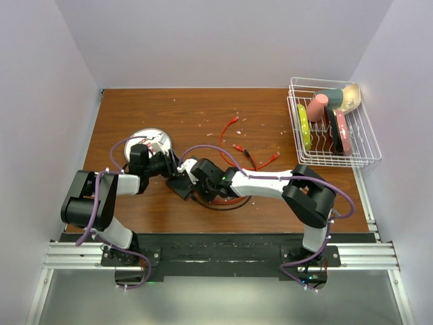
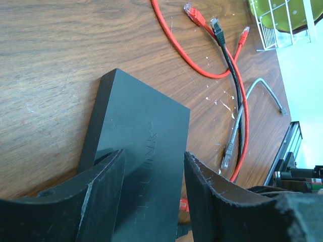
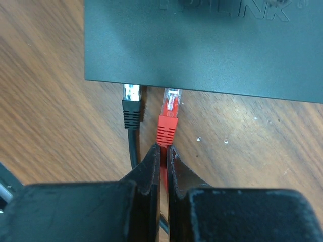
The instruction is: Insert the plug into the switch port
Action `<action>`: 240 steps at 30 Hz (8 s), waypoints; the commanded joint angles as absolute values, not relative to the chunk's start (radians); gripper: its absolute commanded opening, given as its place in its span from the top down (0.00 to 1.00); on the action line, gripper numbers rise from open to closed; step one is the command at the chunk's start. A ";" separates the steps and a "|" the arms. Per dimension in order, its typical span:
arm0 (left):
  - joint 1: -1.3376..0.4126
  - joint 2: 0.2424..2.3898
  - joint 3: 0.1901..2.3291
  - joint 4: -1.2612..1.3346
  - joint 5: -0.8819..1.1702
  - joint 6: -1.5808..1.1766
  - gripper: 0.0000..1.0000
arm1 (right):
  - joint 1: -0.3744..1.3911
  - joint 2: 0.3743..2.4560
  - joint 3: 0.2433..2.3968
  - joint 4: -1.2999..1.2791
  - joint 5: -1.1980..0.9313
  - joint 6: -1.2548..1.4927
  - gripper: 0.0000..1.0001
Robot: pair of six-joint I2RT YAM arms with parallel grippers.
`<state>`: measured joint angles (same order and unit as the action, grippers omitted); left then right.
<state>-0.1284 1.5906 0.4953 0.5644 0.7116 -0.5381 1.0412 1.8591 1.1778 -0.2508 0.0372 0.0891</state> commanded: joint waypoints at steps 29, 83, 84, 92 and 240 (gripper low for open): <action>-0.121 1.543 0.488 0.439 0.471 -0.442 0.33 | 1.057 1.758 0.977 0.140 0.037 0.282 1.00; -0.121 1.640 0.508 0.471 0.575 -0.448 0.53 | 1.055 1.876 1.077 -0.106 0.038 0.184 1.00; -0.121 1.640 0.508 0.471 0.574 -0.448 0.52 | 1.055 1.884 1.081 -0.113 0.032 0.176 1.00; -0.121 1.637 0.508 0.471 0.577 -0.446 0.47 | 1.055 1.913 1.124 -0.150 -0.029 0.140 1.00; -0.479 1.684 0.198 0.655 0.609 -0.767 1.00 | 0.936 1.996 1.371 0.477 0.189 0.265 1.00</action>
<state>-0.3763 1.6363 0.2798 0.8906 0.3264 -0.6941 0.9623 1.9949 1.2266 0.0418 0.0467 0.2466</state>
